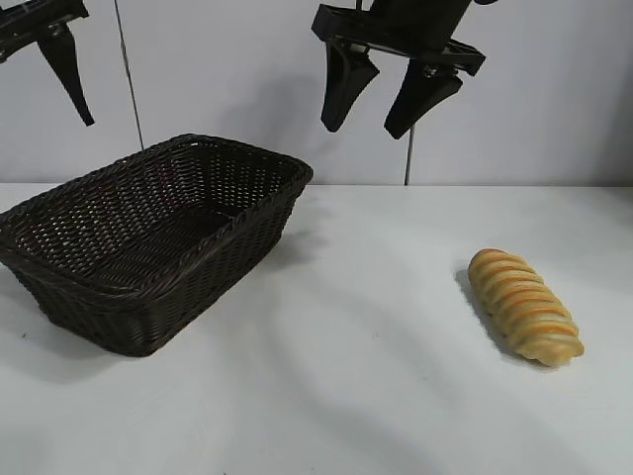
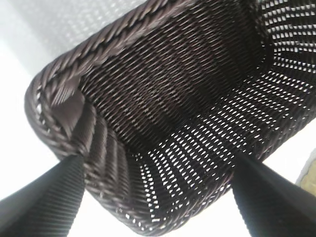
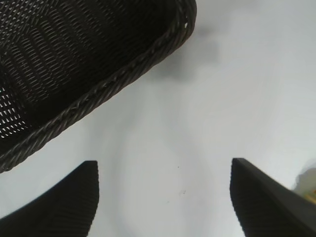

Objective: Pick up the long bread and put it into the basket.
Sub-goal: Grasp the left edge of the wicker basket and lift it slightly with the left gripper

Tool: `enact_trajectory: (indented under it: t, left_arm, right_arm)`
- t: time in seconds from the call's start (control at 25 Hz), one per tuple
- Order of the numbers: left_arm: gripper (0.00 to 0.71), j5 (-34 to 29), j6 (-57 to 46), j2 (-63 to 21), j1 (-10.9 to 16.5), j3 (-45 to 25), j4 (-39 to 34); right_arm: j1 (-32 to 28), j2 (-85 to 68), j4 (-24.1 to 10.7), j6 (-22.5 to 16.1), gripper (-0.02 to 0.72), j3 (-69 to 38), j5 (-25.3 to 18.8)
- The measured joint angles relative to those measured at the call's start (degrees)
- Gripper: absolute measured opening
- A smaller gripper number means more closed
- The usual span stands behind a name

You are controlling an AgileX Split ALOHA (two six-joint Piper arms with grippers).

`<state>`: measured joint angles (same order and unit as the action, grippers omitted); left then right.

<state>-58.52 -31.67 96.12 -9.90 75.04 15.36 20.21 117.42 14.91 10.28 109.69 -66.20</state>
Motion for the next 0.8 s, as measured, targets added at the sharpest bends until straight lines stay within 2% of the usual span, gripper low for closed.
enact_trajectory:
  t: [0.4,0.8]
  left_arm:
    - [0.594,8.5,-6.6,-3.2,0.0,-9.0,2.6]
    - [0.594,16.3,-11.3,-3.2,0.0,-16.4,0.0]
  right_arm:
    - [0.0,0.0,-0.1,0.0,0.537,0.0,0.0]
    - [0.0,0.0,-0.1,0.0,0.537,0.0,-0.3]
